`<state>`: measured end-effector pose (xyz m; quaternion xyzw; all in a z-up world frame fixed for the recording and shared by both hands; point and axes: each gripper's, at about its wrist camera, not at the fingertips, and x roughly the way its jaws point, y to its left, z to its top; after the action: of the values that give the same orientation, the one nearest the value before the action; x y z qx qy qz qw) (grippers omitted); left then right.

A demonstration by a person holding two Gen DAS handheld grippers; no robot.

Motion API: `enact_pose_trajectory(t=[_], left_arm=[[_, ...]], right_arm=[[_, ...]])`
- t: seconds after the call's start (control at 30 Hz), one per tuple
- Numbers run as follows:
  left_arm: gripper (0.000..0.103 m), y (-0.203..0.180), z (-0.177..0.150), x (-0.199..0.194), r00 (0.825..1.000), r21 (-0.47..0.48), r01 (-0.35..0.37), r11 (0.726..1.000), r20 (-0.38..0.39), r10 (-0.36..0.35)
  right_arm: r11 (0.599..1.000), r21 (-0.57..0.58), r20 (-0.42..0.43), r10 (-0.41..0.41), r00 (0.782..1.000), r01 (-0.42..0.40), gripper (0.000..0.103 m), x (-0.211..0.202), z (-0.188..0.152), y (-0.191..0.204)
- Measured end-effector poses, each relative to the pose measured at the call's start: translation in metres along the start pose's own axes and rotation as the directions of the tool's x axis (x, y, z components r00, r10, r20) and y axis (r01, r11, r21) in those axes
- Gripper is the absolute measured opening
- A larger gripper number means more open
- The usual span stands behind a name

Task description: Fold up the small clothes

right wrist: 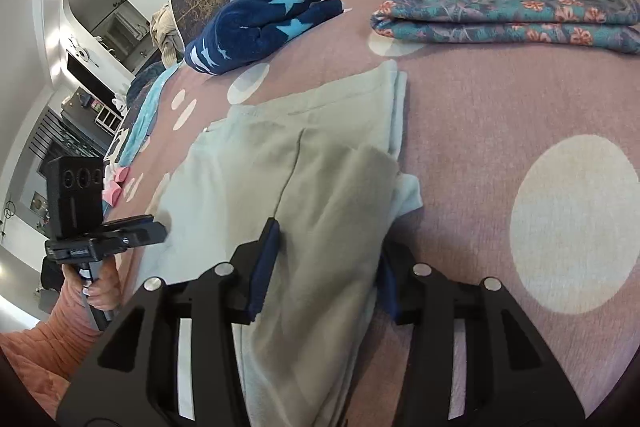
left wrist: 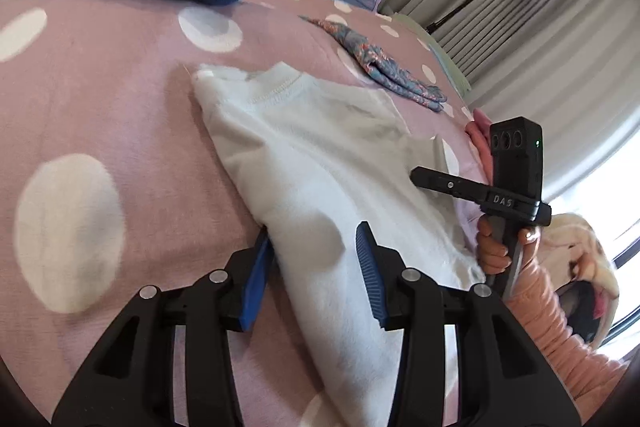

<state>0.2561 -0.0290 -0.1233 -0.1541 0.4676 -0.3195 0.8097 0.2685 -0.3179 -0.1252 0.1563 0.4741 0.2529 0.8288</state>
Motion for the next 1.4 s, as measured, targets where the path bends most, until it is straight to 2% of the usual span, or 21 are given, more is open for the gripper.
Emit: enact_pose_trajectory(t=[0.1, 0.23, 0.3, 0.33, 0.37, 0.4, 0.43, 0.47, 0.5, 0.53, 0.67, 0.73, 0.87, 0.93, 1.0, 1.07, 1.1, 1.23, 1.3, 1.33, 1.4], left_arm=[[0.052, 0.009, 0.006, 0.003, 0.998, -0.022, -0.065, 0.998, 0.016, 0.065], [0.056, 0.021, 0.016, 0.011, 0.999, -0.071, -0.012, 0.997, 0.029, 0.014], [0.056, 0.023, 0.024, 0.022, 0.999, -0.065, -0.003, 0.998, 0.039, 0.006], [0.052, 0.024, 0.031, 0.029, 0.999, -0.067, 0.001, 0.998, 0.049, 0.002], [0.033, 0.023, 0.034, 0.033, 0.999, -0.070, 0.002, 0.998, 0.051, 0.002], [0.023, 0.023, 0.039, 0.039, 0.999, -0.085, 0.002, 0.996, 0.042, 0.002], [0.020, 0.023, 0.039, 0.040, 0.999, -0.091, -0.002, 0.996, 0.048, 0.006], [0.017, 0.016, 0.039, 0.039, 0.997, -0.070, -0.028, 0.997, 0.064, 0.033], [0.017, 0.009, 0.038, 0.034, 0.994, -0.033, -0.064, 0.997, 0.083, 0.067], [0.015, -0.003, 0.035, 0.027, 0.989, 0.013, -0.097, 0.995, 0.112, 0.095], [0.014, -0.056, 0.029, -0.014, 0.961, 0.155, -0.160, 0.975, 0.252, 0.118], [0.013, -0.090, 0.025, -0.041, 0.941, 0.229, -0.195, 0.954, 0.317, 0.116], [0.012, -0.150, 0.011, -0.083, 0.906, 0.352, -0.246, 0.903, 0.415, 0.085], [0.011, -0.178, 0.004, -0.098, 0.894, 0.402, -0.245, 0.882, 0.445, 0.045], [0.011, -0.209, -0.002, -0.110, 0.880, 0.457, -0.248, 0.854, 0.474, 0.001], [0.011, -0.242, -0.006, -0.115, 0.870, 0.510, -0.247, 0.824, 0.491, -0.043], [0.011, -0.255, -0.006, -0.115, 0.869, 0.528, -0.239, 0.815, 0.491, -0.064], [0.011, -0.318, 0.001, -0.104, 0.867, 0.606, -0.200, 0.770, 0.476, -0.149], [0.011, -0.347, 0.006, -0.093, 0.869, 0.637, -0.171, 0.751, 0.457, -0.190], [0.011, -0.358, 0.008, -0.089, 0.870, 0.650, -0.161, 0.742, 0.449, -0.204], [0.011, -0.387, 0.013, -0.073, 0.873, 0.687, -0.133, 0.715, 0.423, -0.243]], right_arm=[[1.000, 0.023, -0.003, -0.006, 1.000, 0.006, 0.046, -0.002, -0.001, -0.002], [0.999, 0.033, -0.010, -0.012, 1.000, 0.013, 0.052, -0.008, -0.005, -0.002], [1.000, 0.022, -0.014, -0.003, 1.000, 0.003, 0.060, -0.007, -0.007, -0.002], [1.000, 0.022, -0.014, 0.002, 1.000, -0.001, 0.062, -0.005, -0.006, -0.001], [1.000, 0.020, -0.009, 0.000, 1.000, 0.001, 0.062, -0.001, -0.004, 0.000], [1.000, 0.010, 0.001, -0.009, 1.000, 0.009, 0.061, 0.004, -0.001, 0.002], [1.000, 0.000, 0.008, -0.023, 1.000, 0.023, 0.055, 0.007, 0.002, 0.004], [0.999, -0.009, 0.017, -0.051, 0.999, 0.052, 0.037, 0.010, 0.003, 0.007], [0.997, -0.004, 0.026, -0.071, 0.997, 0.071, 0.024, 0.010, 0.004, 0.009], [0.996, 0.004, 0.043, -0.086, 0.995, 0.085, 0.018, 0.007, 0.003, 0.011], [0.986, -0.072, 0.167, -0.136, 0.977, 0.149, 0.015, -0.029, -0.007, 0.043], [0.970, -0.124, 0.262, -0.170, 0.950, 0.207, 0.015, -0.057, -0.017, 0.069], [0.943, -0.167, 0.431, -0.193, 0.881, 0.288, 0.015, -0.120, -0.044, 0.110], [0.929, -0.170, 0.503, -0.205, 0.840, 0.328, 0.015, -0.150, -0.060, 0.124], [0.912, -0.157, 0.579, -0.227, 0.783, 0.380, 0.015, -0.184, -0.076, 0.135], [0.900, -0.136, 0.631, -0.243, 0.737, 0.413, 0.015, -0.212, -0.087, 0.140], [0.893, -0.118, 0.659, -0.257, 0.706, 0.435, 0.015, -0.231, -0.093, 0.140], [0.864, -0.041, 0.712, -0.327, 0.621, 0.502, 0.015, -0.286, -0.103, 0.131], [0.835, -0.003, 0.733, -0.372, 0.569, 0.550, 0.015, -0.317, -0.110, 0.122], [0.823, 0.009, 0.737, -0.389, 0.552, 0.568, 0.015, -0.326, -0.112, 0.118], [0.787, 0.075, 0.744, -0.453, 0.491, 0.612, 0.015, -0.357, -0.119, 0.104]])
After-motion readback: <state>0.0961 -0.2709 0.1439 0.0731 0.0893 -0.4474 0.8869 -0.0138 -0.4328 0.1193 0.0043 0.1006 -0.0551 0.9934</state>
